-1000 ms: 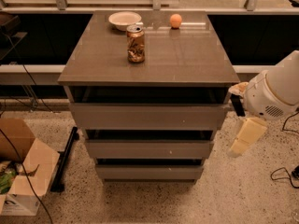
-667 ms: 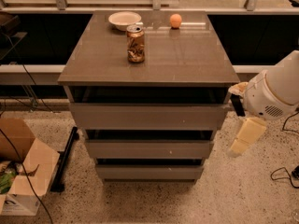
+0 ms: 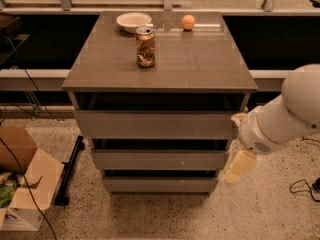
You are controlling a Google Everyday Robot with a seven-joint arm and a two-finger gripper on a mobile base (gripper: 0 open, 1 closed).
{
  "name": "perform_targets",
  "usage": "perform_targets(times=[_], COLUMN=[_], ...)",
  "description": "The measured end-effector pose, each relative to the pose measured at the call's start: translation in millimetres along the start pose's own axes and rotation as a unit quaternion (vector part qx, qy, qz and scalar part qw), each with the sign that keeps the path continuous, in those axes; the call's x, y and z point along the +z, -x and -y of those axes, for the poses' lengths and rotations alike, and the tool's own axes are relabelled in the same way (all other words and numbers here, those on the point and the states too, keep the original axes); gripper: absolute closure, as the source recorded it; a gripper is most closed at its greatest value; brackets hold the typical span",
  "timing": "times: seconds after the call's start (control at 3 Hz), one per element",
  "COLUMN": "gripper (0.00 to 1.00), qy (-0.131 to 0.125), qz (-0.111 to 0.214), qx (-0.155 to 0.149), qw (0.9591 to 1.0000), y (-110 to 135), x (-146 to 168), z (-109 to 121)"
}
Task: Open bottom drawer
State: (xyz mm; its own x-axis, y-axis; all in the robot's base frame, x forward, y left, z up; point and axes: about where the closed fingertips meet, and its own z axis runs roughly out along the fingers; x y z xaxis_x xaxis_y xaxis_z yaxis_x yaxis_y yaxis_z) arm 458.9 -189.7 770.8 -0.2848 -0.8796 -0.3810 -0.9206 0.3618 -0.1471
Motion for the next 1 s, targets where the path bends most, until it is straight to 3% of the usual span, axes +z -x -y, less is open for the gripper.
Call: perform_targets(times=[0.33,0.67,1.0], gripper=[0.0,0.0,0.0], qy=[0.006,0.023,0.066], qz=[0.029,0.08,0.114], qx=[0.019,0.048,0.084], qw=[0.9994,0.9953,0.9877], y=[-14,-33,-60], x=[49,94,157], z=[-10,-21,-34])
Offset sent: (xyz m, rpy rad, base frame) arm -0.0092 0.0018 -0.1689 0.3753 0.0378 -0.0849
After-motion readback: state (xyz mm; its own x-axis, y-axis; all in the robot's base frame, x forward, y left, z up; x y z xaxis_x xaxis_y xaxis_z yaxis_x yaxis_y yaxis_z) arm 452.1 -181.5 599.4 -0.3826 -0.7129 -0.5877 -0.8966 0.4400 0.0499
